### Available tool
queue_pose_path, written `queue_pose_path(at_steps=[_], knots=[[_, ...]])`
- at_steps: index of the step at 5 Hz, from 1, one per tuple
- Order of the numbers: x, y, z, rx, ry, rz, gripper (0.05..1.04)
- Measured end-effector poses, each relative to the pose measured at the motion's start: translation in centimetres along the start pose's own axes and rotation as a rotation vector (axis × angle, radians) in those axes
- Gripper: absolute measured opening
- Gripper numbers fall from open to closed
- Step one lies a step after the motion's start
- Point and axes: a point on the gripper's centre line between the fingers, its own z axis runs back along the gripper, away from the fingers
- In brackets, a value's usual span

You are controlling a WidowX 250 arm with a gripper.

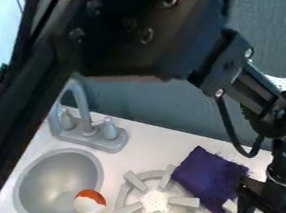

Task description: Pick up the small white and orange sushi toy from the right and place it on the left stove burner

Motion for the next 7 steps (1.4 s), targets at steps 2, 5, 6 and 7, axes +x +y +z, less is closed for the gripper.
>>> queue_pose_path(at_steps=[2,5,6,7], knots=[[0.5,0.3,0.0,0.017,-0.004,0.013,0.520],[-3.2,2.3,6.2,-0.110,-0.166,0.069,0.425],[-4.3,4.4,6.5,-0.096,-0.158,0.210,0.425],[-5.6,8.6,5.9,-0.012,-0.111,0.424,0.425]])
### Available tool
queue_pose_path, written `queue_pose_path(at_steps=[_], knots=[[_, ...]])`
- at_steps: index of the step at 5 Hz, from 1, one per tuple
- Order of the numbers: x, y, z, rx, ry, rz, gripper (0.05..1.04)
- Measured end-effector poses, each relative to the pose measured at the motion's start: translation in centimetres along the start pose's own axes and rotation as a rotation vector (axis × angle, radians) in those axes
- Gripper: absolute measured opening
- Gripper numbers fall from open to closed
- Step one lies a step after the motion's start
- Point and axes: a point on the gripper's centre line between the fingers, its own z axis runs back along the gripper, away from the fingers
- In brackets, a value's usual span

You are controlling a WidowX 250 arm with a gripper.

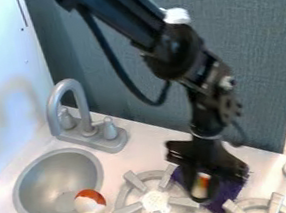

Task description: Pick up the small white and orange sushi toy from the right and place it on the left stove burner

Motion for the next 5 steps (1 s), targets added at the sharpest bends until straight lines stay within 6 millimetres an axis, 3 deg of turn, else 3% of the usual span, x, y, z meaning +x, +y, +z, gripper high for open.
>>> queue_pose_path(at_steps=[1,2,4,5], knots=[[0.2,5.1,-0.7,0.013,0.032,0.161,0.425],[0.4,8.3,-0.9,0.005,0.074,0.207,0.425],[-0.2,10.1,-2.5,-0.050,0.176,0.162,0.425],[-0.4,9.2,-4.0,-0.107,0.210,0.090,0.425]])
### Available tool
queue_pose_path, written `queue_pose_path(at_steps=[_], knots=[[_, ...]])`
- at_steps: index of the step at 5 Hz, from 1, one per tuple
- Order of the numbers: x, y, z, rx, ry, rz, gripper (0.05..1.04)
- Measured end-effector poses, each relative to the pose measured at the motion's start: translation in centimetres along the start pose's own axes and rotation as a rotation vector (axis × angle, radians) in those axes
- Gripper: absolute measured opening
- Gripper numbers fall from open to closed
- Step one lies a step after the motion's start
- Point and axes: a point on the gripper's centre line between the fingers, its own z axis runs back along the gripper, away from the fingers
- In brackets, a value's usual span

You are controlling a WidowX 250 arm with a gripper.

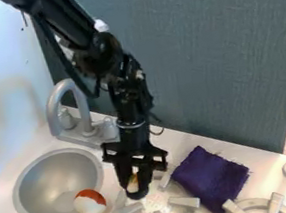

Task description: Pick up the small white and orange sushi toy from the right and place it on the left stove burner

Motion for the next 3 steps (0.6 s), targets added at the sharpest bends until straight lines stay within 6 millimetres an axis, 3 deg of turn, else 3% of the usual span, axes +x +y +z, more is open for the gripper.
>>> queue_pose_path(at_steps=[1,3], knots=[[0.2,-0.6,-2.1,-0.044,0.035,-0.059,0.425],[1.2,-1.4,-3.3,-0.024,0.026,-0.049,0.424]])
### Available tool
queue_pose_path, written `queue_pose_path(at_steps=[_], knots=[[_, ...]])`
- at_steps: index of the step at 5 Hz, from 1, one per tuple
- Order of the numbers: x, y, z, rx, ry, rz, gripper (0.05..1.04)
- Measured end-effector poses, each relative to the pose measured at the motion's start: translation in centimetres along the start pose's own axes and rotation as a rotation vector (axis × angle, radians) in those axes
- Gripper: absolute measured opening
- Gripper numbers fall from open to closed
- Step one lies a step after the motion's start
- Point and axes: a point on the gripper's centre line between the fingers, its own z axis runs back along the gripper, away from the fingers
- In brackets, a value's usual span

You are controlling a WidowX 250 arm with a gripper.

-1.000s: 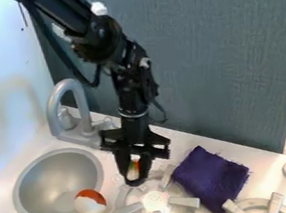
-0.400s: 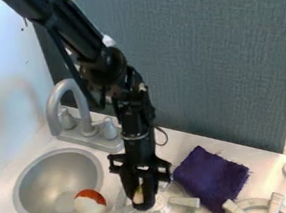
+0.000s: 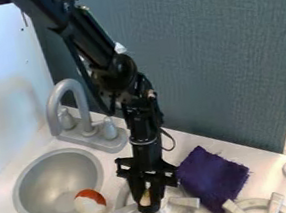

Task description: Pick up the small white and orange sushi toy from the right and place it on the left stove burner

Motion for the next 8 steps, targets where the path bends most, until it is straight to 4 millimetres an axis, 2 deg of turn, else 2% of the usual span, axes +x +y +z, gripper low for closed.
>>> queue_pose_path(at_steps=[3,4,5,6,8], knots=[[0.8,-0.8,0.0,0.023,-0.056,-0.012,0.394],[0.8,-0.9,0.2,0.021,-0.053,-0.005,0.457],[0.3,-1.5,1.6,-0.016,-0.093,0.028,0.776],[-0.2,-1.8,2.8,-0.036,-0.144,0.016,1.001],[-1.3,-1.7,4.3,-0.036,-0.175,0.022,1.003]])
